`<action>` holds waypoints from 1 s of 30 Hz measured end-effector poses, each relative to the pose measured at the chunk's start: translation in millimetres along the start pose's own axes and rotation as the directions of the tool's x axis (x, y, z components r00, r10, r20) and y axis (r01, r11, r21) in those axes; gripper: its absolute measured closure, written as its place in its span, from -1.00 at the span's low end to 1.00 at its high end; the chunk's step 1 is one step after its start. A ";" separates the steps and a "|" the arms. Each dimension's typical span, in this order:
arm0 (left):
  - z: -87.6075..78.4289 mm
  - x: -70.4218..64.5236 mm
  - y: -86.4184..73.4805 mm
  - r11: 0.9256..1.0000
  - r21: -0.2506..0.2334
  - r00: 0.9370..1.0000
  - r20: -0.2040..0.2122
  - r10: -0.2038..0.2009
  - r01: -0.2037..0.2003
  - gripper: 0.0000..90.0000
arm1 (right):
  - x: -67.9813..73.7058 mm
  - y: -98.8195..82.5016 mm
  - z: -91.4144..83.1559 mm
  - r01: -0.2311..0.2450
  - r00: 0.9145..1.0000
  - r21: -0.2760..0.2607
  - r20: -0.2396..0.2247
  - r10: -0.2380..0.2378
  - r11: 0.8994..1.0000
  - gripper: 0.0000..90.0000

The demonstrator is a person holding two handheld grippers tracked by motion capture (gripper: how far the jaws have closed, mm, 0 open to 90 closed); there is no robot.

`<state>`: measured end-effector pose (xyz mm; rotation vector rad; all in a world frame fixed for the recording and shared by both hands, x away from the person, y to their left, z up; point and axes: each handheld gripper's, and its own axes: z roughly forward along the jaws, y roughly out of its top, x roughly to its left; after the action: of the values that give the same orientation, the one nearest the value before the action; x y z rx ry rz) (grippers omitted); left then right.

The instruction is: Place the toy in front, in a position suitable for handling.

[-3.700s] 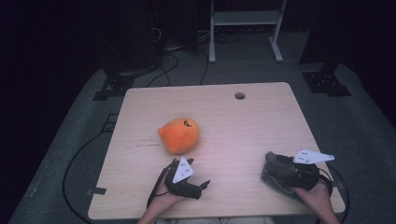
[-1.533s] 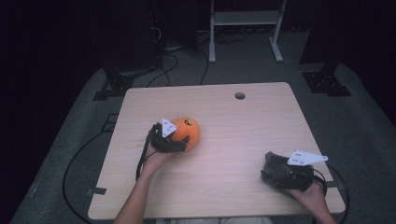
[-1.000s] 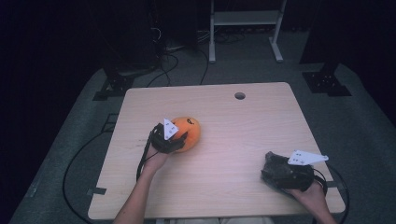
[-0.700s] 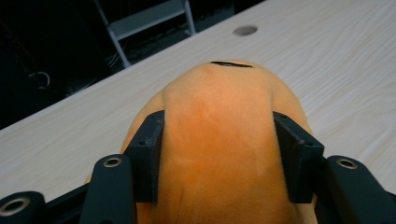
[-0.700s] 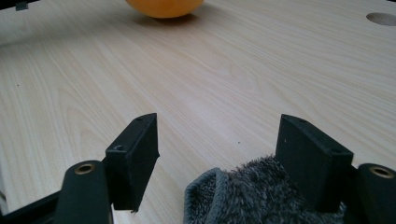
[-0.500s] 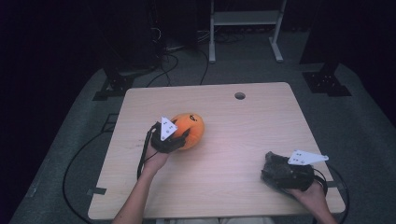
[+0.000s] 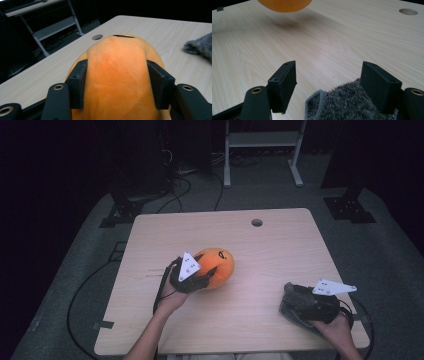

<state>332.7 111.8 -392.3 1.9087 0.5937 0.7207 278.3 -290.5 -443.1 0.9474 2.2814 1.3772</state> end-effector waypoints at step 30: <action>17.3 -74.4 -18.5 0.997 0.002 0.964 0.253 0.076 -0.079 -0.22 | -29.5 -13.5 -6.5 -0.075 0.992 0.089 0.108 0.065 0.993 -0.18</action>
<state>290.6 58.7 -432.2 2.0050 0.3654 0.5115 291.1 -319.1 -453.7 1.1120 2.2699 1.2264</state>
